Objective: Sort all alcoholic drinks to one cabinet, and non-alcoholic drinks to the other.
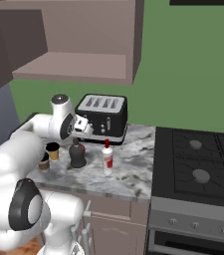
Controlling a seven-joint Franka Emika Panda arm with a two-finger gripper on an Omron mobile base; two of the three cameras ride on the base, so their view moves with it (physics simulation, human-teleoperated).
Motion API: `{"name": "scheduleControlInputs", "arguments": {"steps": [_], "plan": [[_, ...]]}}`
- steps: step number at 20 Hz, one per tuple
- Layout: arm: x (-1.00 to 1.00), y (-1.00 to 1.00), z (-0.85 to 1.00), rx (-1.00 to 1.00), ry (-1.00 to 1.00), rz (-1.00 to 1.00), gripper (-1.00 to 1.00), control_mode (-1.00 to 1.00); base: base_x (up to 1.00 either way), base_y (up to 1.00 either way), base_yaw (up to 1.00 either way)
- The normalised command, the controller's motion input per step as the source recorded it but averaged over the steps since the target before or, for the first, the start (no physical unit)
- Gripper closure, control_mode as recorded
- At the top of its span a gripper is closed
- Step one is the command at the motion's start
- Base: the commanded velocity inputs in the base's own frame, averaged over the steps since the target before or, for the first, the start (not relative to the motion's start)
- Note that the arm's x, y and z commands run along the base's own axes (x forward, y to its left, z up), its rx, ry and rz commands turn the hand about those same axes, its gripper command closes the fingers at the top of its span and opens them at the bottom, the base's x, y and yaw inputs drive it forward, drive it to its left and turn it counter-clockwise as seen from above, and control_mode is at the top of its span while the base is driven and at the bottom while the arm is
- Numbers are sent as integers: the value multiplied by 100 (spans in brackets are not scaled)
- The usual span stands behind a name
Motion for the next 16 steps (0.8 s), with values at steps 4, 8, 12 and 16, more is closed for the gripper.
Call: {"name": "scheduleControlInputs", "arguments": {"steps": [4, 8, 12, 16], "plan": [[14, 0, -14, 0, 0, 0, -100, -100, 0, 0, 0], [12, 4, -13, 0, 0, 0, -100, -100, 0, 0, 0], [10, 6, -12, 0, -1, 0, -100, -100, 0, 0, 0], [4, 3, -12, 0, -1, 0, -100, -100, 0, 0, 0]]}}
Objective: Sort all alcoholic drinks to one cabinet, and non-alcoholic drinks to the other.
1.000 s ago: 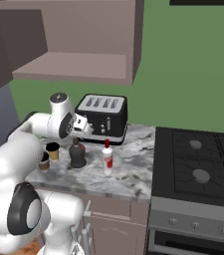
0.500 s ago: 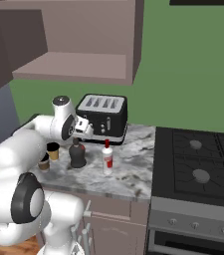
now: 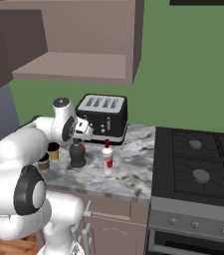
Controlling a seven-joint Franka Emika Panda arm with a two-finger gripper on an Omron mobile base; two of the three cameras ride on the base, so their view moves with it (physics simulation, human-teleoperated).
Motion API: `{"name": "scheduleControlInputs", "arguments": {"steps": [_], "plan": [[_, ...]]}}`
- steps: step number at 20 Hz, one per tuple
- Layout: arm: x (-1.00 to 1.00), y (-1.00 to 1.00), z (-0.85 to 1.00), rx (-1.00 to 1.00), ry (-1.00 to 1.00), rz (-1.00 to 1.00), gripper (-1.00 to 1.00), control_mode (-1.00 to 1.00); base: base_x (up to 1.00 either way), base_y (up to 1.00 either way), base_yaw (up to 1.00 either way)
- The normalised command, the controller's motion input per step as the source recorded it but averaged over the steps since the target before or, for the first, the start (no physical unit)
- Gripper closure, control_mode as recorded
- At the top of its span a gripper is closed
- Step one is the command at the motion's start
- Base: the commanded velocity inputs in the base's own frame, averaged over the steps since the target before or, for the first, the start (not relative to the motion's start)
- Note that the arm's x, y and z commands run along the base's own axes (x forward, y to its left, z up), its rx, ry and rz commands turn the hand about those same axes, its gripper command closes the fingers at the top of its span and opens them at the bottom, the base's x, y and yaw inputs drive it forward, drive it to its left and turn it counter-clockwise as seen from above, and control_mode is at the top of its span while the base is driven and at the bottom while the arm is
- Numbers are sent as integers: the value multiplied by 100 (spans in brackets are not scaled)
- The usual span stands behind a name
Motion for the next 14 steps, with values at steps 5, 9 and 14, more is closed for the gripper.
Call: {"name": "scheduleControlInputs", "arguments": {"steps": [5, 9, 14], "plan": [[2, 0, -14, 0, -2, 0, -100, -100, 0, 0, 0], [7, 0, -11, 0, -3, 0, -100, -100, 0, 0, 0], [12, 0, -2, 0, -8, 0, -100, -100, 0, 0, 0]]}}
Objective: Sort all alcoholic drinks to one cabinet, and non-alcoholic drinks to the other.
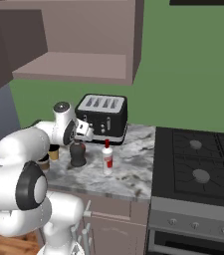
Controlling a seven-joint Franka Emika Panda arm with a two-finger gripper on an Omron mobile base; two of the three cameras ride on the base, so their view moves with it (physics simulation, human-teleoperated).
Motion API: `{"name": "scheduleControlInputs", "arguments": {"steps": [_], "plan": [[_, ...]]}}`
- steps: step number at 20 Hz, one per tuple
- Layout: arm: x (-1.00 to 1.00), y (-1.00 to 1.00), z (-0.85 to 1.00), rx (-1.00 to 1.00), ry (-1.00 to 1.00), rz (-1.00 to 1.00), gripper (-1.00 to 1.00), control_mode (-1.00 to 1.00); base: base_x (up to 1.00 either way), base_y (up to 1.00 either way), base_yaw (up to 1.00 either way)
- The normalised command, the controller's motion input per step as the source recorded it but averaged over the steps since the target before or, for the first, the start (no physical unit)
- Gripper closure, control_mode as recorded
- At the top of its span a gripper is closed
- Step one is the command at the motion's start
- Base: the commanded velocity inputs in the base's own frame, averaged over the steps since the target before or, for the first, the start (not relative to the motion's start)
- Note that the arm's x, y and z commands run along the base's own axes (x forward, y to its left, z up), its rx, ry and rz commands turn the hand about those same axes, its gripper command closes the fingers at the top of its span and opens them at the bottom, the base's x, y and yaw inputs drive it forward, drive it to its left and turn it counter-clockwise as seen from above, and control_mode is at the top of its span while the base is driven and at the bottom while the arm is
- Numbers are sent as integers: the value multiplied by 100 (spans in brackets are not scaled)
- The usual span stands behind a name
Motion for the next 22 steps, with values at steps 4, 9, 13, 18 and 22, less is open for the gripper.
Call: {"name": "scheduleControlInputs", "arguments": {"steps": [4, 9, 13, 18, 22], "plan": [[11, 0, 0, 0, -14, 0, -100, -100, 0, 0, 0], [2, 0, -5, 0, -11, 0, -100, -100, 0, 0, 0], [0, 0, -8, 0, -9, 0, -100, -100, 0, 0, 0], [2, 0, -5, 0, -2, 0, 100, -100, 0, 0, 0], [0, 0, 0, 0, 0, 0, 100, -100, 0, 0, 0]]}}
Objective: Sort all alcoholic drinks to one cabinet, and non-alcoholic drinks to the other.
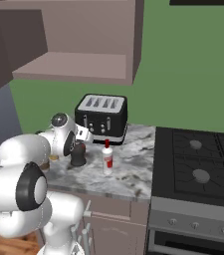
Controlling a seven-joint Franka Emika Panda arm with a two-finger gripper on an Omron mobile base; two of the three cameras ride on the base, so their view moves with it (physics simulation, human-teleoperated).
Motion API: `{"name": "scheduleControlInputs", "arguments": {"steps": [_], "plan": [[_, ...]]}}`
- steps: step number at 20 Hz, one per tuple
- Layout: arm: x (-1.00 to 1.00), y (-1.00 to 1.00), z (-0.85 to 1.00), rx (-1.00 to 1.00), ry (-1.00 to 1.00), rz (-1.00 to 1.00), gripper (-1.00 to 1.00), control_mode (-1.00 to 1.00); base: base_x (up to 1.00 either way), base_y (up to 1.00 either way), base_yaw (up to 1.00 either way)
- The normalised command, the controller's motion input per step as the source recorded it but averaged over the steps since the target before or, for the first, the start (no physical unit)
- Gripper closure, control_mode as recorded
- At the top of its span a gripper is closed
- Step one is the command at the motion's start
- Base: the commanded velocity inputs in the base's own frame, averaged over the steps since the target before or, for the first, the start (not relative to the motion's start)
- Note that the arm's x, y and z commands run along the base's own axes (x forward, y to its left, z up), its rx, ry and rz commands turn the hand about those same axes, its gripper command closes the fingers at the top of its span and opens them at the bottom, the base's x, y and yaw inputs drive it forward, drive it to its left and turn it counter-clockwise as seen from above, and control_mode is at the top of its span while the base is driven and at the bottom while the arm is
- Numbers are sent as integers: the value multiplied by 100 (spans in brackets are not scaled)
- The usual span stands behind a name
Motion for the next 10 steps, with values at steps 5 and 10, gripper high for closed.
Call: {"name": "scheduleControlInputs", "arguments": {"steps": [5, 10], "plan": [[-6, -8, 1, 0, -2, 1, 100, -100, 0, 0, 0], [-10, -17, 19, -1, -9, 6, 100, -100, 0, 0, 0]]}}
